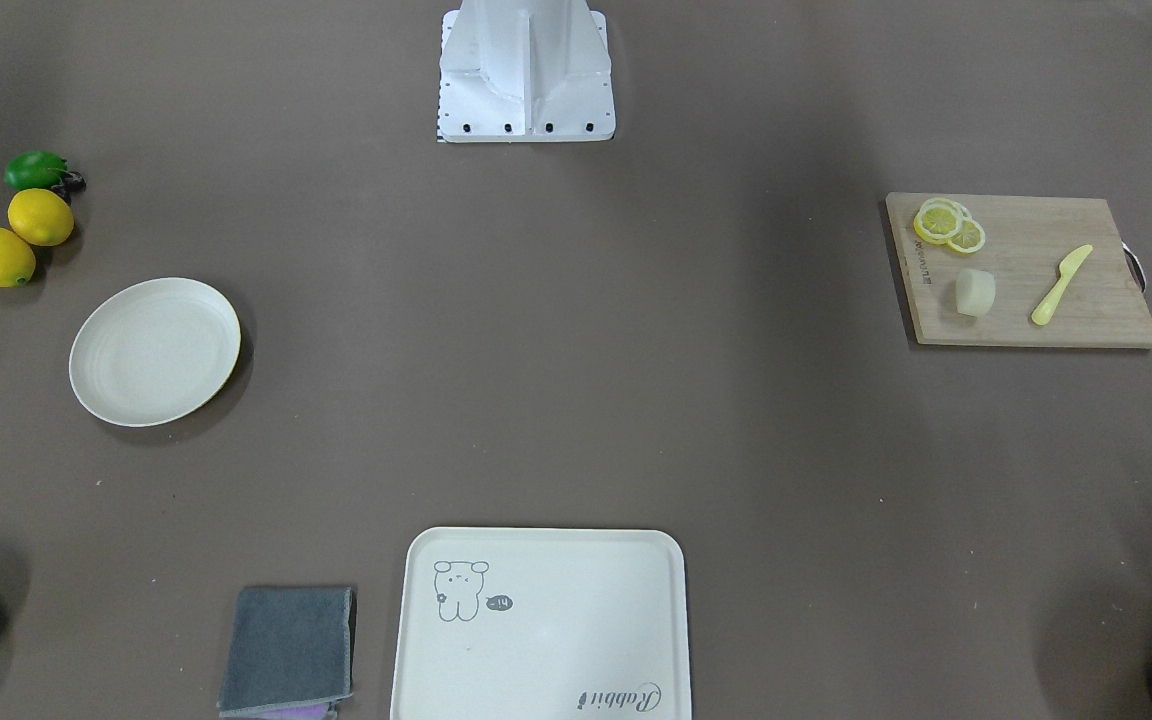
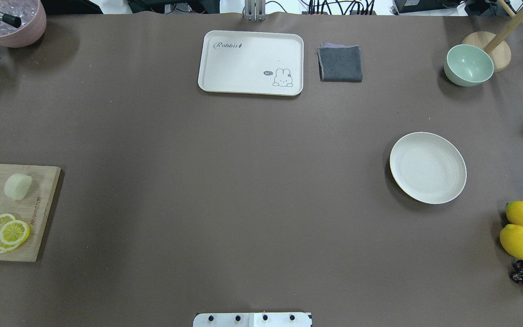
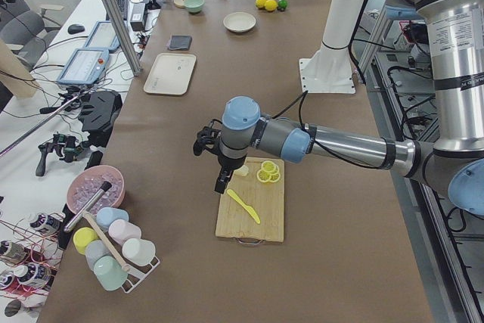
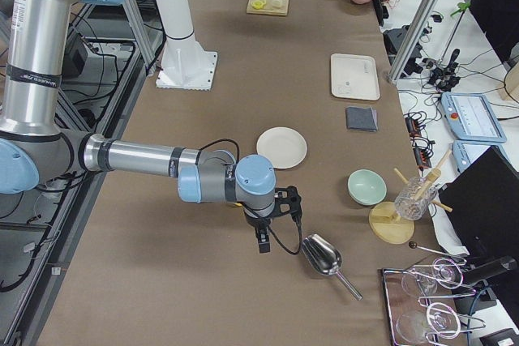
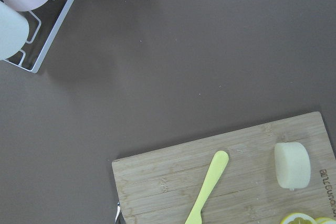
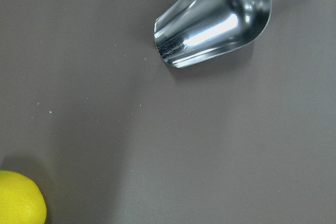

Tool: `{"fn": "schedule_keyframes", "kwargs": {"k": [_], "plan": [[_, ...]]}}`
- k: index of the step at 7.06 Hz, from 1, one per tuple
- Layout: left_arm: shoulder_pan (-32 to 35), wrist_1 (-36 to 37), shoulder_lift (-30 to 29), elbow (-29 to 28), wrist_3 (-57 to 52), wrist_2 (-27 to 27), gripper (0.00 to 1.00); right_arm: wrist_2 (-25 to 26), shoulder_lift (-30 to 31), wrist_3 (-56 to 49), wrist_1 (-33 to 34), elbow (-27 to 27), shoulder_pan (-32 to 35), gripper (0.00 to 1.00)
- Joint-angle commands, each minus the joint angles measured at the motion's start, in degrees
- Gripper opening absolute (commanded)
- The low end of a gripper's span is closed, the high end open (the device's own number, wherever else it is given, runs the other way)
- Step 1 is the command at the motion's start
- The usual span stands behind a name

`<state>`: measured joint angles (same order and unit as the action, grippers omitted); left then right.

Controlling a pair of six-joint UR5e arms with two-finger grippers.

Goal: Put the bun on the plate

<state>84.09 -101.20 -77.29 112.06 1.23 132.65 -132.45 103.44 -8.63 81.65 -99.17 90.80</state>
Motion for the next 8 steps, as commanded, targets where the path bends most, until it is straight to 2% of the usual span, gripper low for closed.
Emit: {"fn": "schedule_keyframes", "kwargs": {"k": [1,2,4,6,8], "plan": [[0.2,-2.49,1.95,-0.43,-0.09,0.32,0.98,-0.17,-0.17,0.02,-0.26,-0.23,-0.01,1.0],[0.37,-3.2,3.1,-0.52,-0.09,0.41,0.98,-0.43,-0.17,0.28,-2.87,-0.15,-0.01,1.0],[0.11,-4.79,3.99,-1.66,0.44,0.41,0.98,-1.57,-0.52,0.8,-2.99,-0.75,-0.01,1.0],[0.2,-4.88,3.99,-1.84,0.61,0.5,0.97,-1.32,-2.09,1.16,-2.46,-0.85,-1.4,1.0],[0.11,-4.62,3.37,-2.28,0.61,0.59,0.97,-1.23,-4.46,1.34,1.12,-0.41,-2.46,1.0]]}}
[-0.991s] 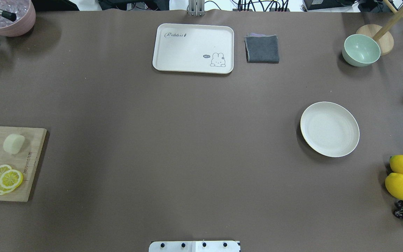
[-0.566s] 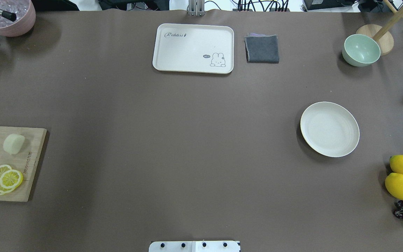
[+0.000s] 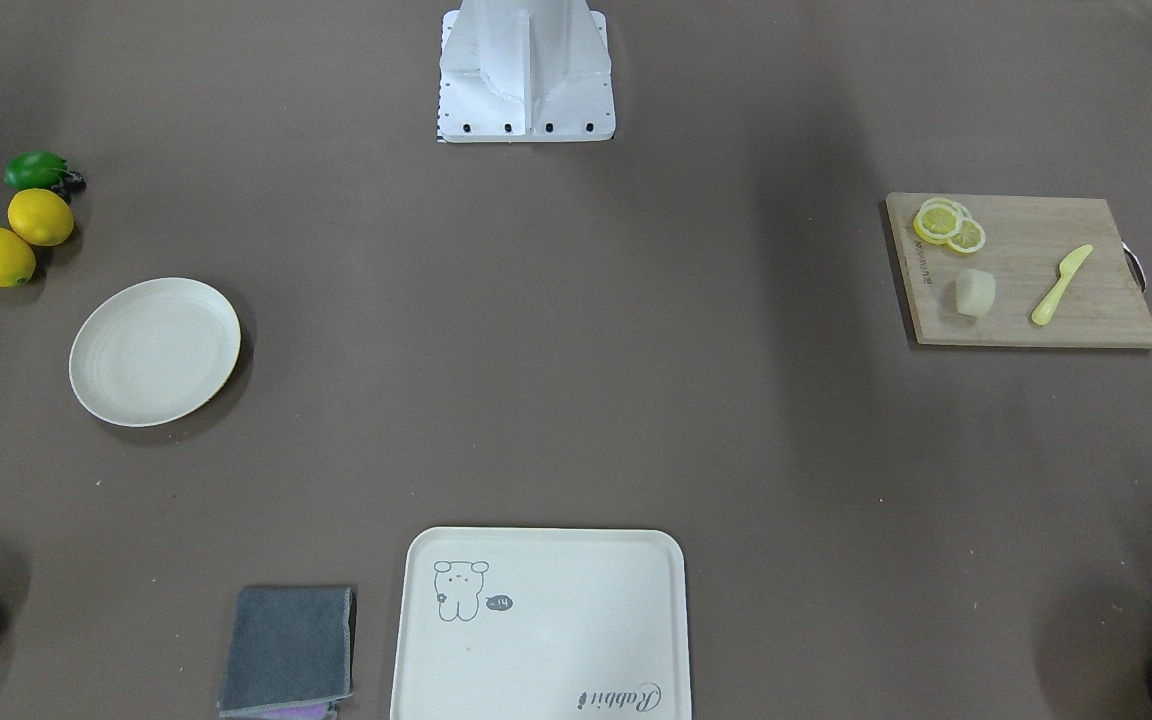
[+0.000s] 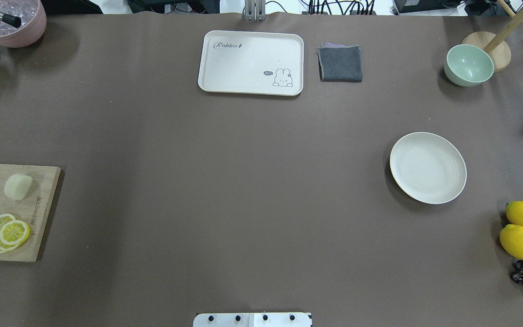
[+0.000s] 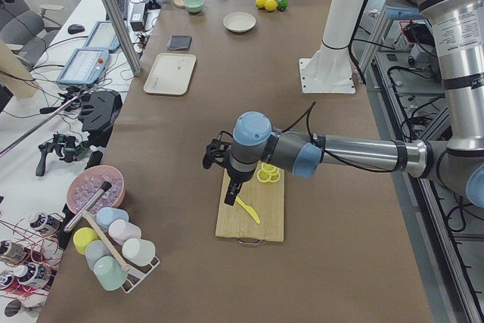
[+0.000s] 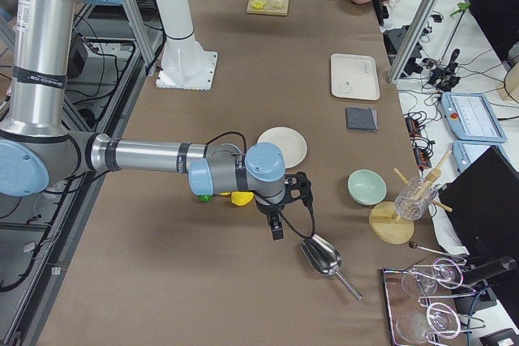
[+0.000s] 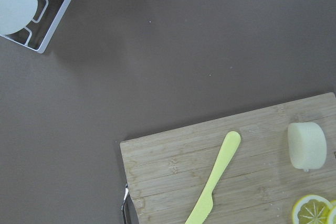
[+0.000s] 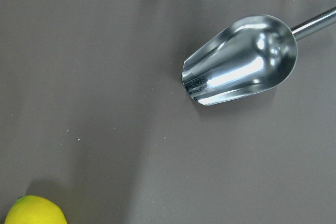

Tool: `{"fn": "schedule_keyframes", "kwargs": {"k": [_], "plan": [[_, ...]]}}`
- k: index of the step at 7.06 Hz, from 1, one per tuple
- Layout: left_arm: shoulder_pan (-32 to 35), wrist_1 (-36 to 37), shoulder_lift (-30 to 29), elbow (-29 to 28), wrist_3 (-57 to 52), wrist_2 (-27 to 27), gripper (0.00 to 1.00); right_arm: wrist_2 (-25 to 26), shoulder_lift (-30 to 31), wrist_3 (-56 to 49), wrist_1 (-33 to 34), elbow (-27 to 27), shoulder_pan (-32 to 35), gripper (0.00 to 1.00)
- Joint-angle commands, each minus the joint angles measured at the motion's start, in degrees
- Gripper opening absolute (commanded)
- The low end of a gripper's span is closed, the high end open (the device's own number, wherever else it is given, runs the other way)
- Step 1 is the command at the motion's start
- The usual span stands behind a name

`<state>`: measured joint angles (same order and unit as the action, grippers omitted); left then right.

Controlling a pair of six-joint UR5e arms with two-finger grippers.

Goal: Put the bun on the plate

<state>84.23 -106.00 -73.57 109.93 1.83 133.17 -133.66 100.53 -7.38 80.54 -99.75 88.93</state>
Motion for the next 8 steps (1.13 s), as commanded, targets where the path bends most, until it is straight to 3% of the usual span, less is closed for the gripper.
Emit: {"fn": "schedule_keyframes", "kwargs": {"k": [1,3,5,8], "plan": [[-0.12,0.18,-0.52,-1.38,0.01,0.07,0.97,-0.02,-2.0,0.08,3.29,-0.09,-0.6,1.0],[-0.12,0.53,-0.52,-1.74,0.01,0.33,0.97,-0.81,-1.48,-0.18,2.69,-0.27,-0.6,1.0],[-0.12,0.1,-0.61,-2.97,0.01,4.01,0.97,-1.69,-1.21,-0.71,2.6,-0.36,-0.6,1.0],[-0.2,-1.56,-0.7,-2.88,1.33,4.11,0.98,-1.61,-0.77,-0.88,2.34,-0.36,-0.6,1.0]]}}
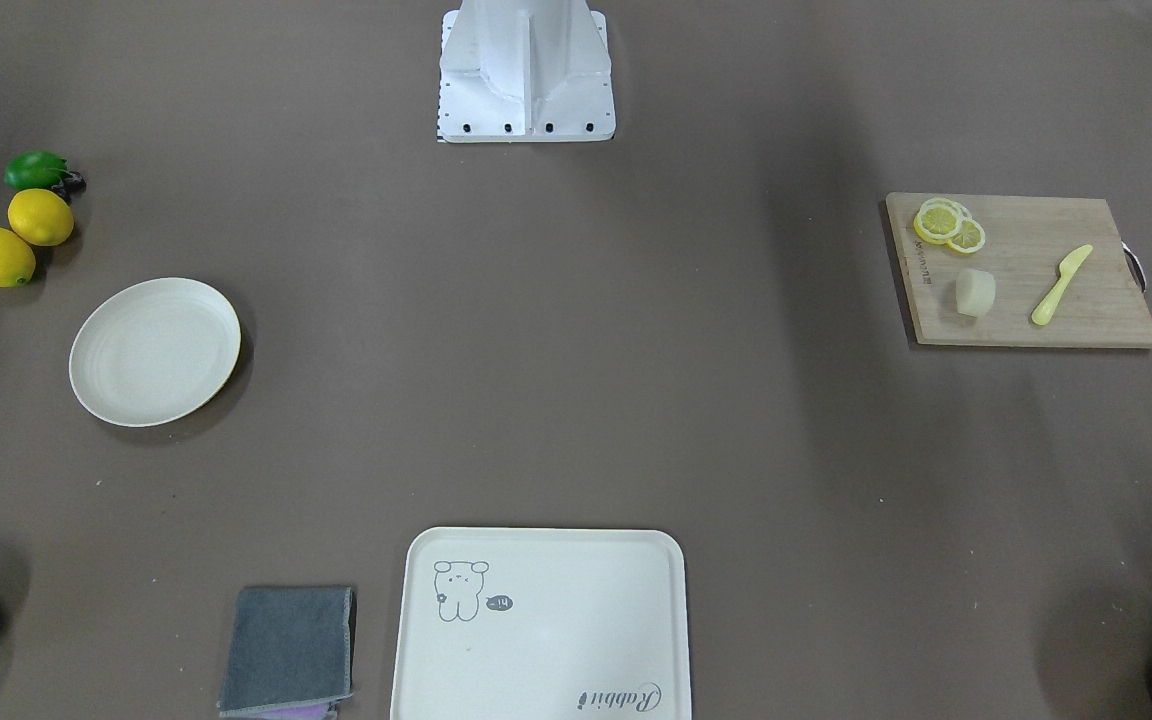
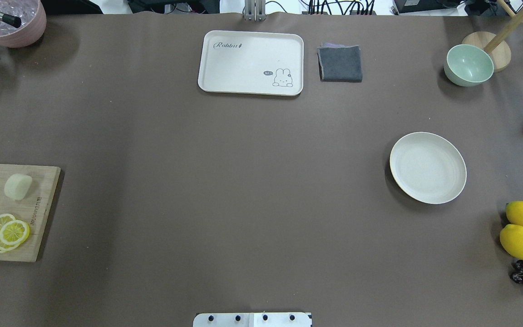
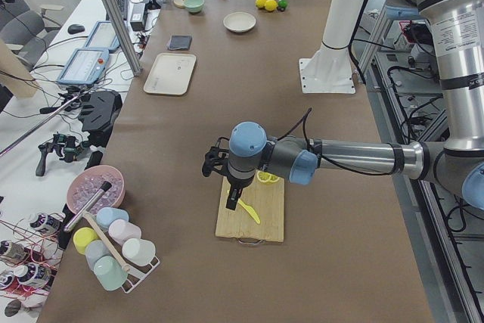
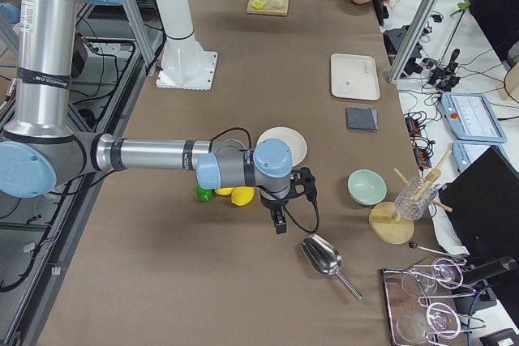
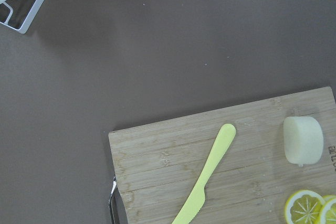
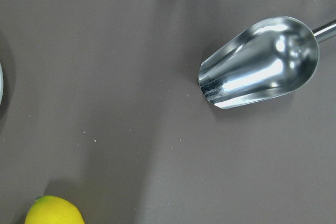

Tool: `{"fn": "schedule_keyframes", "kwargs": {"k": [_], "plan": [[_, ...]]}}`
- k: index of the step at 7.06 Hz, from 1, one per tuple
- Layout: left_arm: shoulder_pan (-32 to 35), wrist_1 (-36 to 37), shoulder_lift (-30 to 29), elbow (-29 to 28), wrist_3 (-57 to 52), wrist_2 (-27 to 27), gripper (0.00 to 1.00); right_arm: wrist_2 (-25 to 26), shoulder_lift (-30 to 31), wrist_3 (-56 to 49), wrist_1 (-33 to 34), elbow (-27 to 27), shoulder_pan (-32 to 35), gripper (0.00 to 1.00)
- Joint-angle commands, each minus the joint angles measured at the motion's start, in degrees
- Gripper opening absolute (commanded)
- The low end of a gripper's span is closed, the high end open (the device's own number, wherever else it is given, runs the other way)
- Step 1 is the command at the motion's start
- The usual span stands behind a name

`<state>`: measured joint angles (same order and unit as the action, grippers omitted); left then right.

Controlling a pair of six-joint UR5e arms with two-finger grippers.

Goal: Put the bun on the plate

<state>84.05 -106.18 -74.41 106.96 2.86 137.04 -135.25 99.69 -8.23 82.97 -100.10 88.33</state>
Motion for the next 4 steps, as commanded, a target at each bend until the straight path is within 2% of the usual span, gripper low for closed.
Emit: {"fn": "schedule_keyframes", "kwargs": {"k": [1,2,4], "plan": [[-0.12,-3.66,0.49,-0.26,0.31,0.24,0.98,0.08,0.15,0.05,-1.48,-0.27,-0.09,1.0],[-0.21,-3.68,0.32,-0.18,0.74,-0.02,0.98,0.16,1.02,0.05,-4.45,-0.27,-0.35,1.0],[-0.82,-3.68,-0.39,-0.27,0.57,0.24,0.97,-0.1,1.12,0.93,-5.8,-0.79,-0.52,1.0]]}}
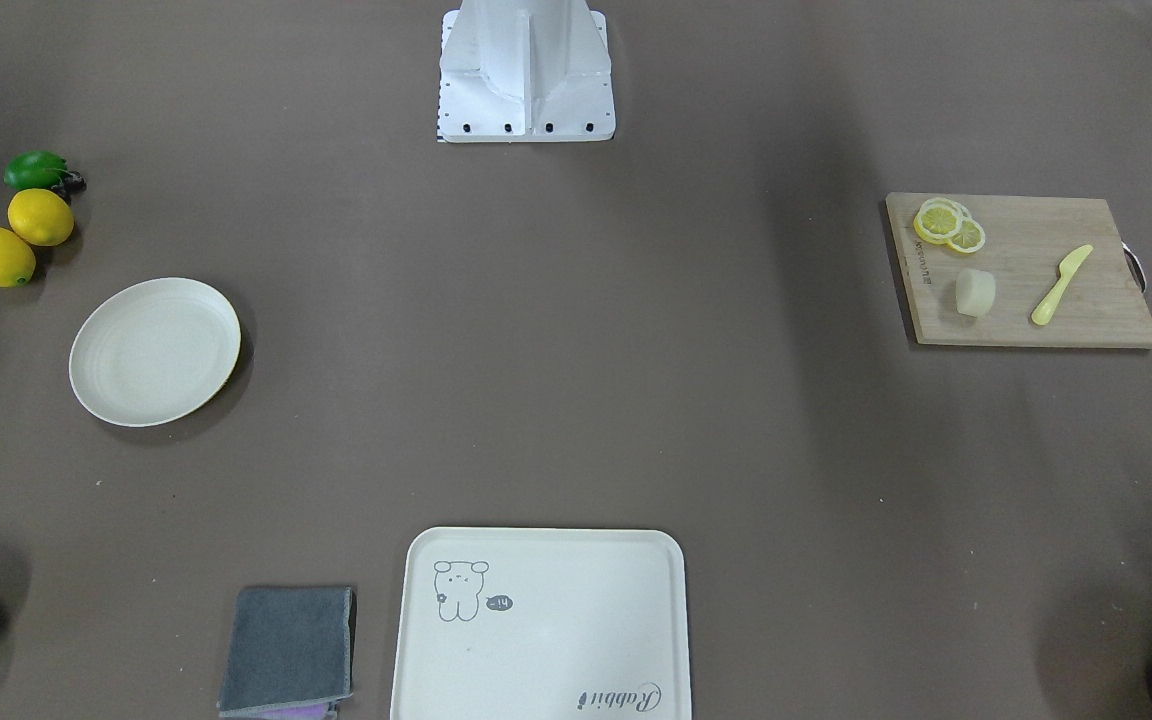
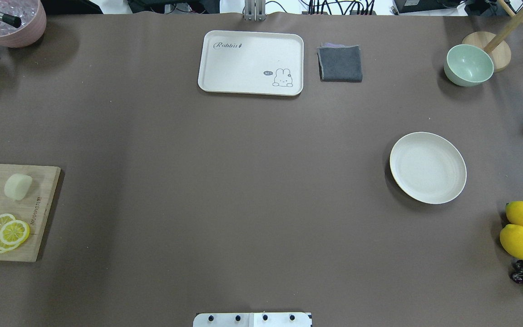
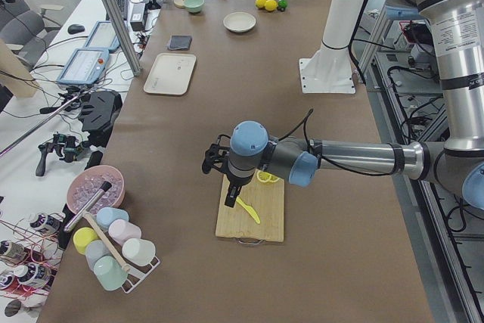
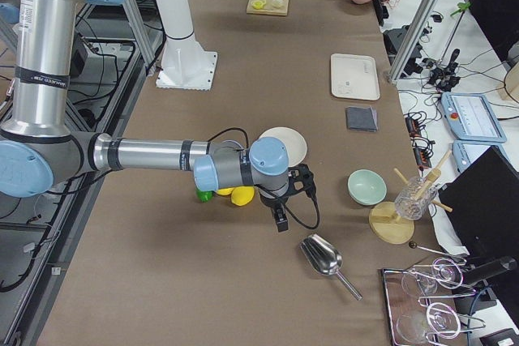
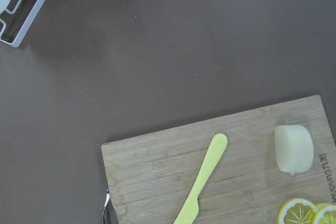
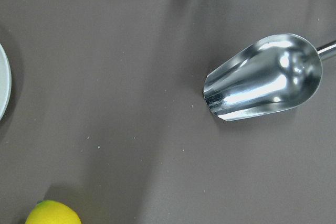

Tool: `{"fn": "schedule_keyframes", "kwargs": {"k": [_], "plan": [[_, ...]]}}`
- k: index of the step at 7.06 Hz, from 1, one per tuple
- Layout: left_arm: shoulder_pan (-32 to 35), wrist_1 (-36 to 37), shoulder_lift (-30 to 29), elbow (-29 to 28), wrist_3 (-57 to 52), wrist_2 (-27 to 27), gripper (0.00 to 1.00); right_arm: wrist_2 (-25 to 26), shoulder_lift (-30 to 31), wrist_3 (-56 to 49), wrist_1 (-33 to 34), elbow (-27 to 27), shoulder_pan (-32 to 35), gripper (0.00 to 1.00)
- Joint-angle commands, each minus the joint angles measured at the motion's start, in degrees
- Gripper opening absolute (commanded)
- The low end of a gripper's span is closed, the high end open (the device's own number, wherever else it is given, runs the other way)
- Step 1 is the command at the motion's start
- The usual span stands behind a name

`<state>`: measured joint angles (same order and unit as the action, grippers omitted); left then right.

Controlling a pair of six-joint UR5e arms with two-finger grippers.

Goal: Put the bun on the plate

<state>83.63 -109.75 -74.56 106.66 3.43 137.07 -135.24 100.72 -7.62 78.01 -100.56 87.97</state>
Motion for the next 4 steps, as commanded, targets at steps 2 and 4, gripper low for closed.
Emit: {"fn": "schedule_keyframes", "kwargs": {"k": [2,4], "plan": [[-0.48,-0.11,-0.32,0.04,0.17,0.21,0.97,-2.82,-0.17,8.6,-0.84,-1.56,-2.09,0.99],[-0.49,-0.37,-0.32,-0.57,-0.09,0.3,0.97,-3.19,-1.48,24.59,-6.16,-3.58,-11.8,0.98]]}}
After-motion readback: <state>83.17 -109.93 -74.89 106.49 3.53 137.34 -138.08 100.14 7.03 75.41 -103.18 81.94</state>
